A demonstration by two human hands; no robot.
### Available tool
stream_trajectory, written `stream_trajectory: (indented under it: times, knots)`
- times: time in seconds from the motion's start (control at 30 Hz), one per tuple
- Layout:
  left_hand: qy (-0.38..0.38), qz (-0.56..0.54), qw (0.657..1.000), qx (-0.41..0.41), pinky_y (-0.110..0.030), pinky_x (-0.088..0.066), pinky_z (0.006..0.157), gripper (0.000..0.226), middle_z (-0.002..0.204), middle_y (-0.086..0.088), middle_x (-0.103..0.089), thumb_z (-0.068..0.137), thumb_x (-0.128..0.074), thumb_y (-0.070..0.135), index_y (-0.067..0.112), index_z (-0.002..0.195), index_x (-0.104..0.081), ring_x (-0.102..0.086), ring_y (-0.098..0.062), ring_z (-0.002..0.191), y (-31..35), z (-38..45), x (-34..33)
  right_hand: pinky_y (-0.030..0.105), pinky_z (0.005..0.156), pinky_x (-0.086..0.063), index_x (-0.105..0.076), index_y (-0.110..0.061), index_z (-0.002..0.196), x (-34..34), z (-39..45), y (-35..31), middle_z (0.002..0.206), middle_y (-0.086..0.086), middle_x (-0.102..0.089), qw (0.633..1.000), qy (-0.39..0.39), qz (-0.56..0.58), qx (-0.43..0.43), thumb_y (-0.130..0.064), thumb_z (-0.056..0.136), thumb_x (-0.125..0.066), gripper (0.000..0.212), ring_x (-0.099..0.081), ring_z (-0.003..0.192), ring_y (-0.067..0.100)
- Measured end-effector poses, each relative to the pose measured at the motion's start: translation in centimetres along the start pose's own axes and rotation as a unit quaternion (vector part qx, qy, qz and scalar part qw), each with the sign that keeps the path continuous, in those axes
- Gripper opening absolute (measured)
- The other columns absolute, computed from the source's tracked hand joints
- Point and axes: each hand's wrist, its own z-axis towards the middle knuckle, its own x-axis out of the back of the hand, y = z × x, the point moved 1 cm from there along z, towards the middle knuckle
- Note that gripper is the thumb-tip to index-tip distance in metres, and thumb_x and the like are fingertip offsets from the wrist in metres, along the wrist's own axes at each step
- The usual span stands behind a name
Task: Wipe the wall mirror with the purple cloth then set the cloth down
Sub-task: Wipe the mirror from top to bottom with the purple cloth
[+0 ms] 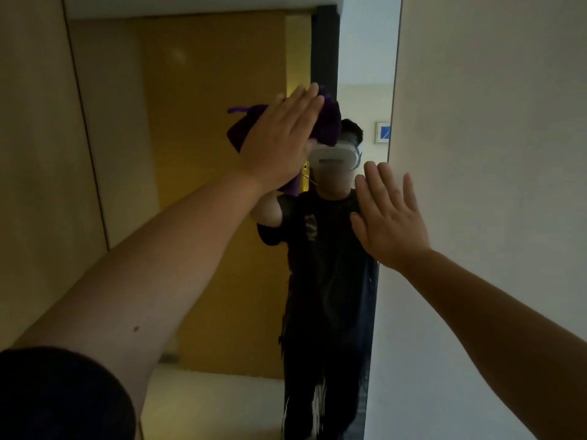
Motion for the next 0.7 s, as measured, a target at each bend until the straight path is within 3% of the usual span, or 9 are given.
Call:
stream_trajectory:
  times: [0.2,0.33,0.47,0.6,0.7]
  knots:
    - [0.027,0.036,0.997,-0.064,-0.05,-0.02,0.12,0.063,0.159,-0.019,-0.024,0.104,-0.043,0.037,0.002,0.152,-0.02,-0.021,-0.032,0.148,3.7,-8.5,-4.1,0.052,0.123,0.004,-0.008,-0.008,0.155,-1.3,0.0,0.3,0.164,0.014,-0.002,0.998,0.056,0.012,0.013,-0.043,0.105,-0.026,0.064,-0.002,0.153,0.035]
    - [0.028,0.003,0.993,-0.11,-0.054,-0.028,0.116,0.057,0.153,-0.02,-0.033,0.101,-0.049,0.032,0.001,0.146,-0.033,-0.029,-0.036,0.144,7.2,-18.0,-7.4,0.052,0.123,0.003,-0.011,-0.007,0.156,-1.4,-0.1,0.3,0.163,0.014,-0.001,0.998,0.066,0.015,0.015,-0.042,0.105,-0.028,0.065,0.001,0.153,0.033]
    - [-0.016,0.03,0.983,-0.179,-0.049,-0.016,0.122,0.059,0.157,-0.013,-0.03,0.096,-0.051,0.024,0.007,0.149,-0.032,-0.023,-0.031,0.148,10.0,-27.3,-10.3,0.053,0.123,0.002,-0.016,-0.005,0.156,-1.1,-0.1,0.1,0.163,0.013,0.0,0.999,0.051,0.009,0.004,-0.042,0.105,-0.028,0.064,0.006,0.152,0.03]
    - [-0.057,0.023,0.978,-0.198,-0.046,-0.014,0.122,0.049,0.159,-0.009,-0.026,0.104,-0.029,0.022,0.009,0.151,-0.029,-0.021,-0.027,0.148,10.3,-29.0,-9.9,0.052,0.123,0.003,-0.015,-0.007,0.157,-0.2,0.0,0.1,0.164,0.012,-0.002,0.999,0.031,0.012,0.004,-0.042,0.106,-0.029,0.063,0.006,0.153,0.028]
    - [-0.073,-0.014,0.978,-0.196,-0.045,-0.024,0.119,0.048,0.157,-0.01,-0.031,0.103,-0.038,0.02,0.01,0.15,-0.036,-0.026,-0.027,0.147,10.0,-28.0,-8.7,0.049,0.124,0.003,-0.009,-0.009,0.157,0.7,-0.7,1.5,0.165,0.009,0.001,0.997,0.03,0.05,-0.048,-0.04,0.106,-0.029,0.063,0.005,0.154,0.026]
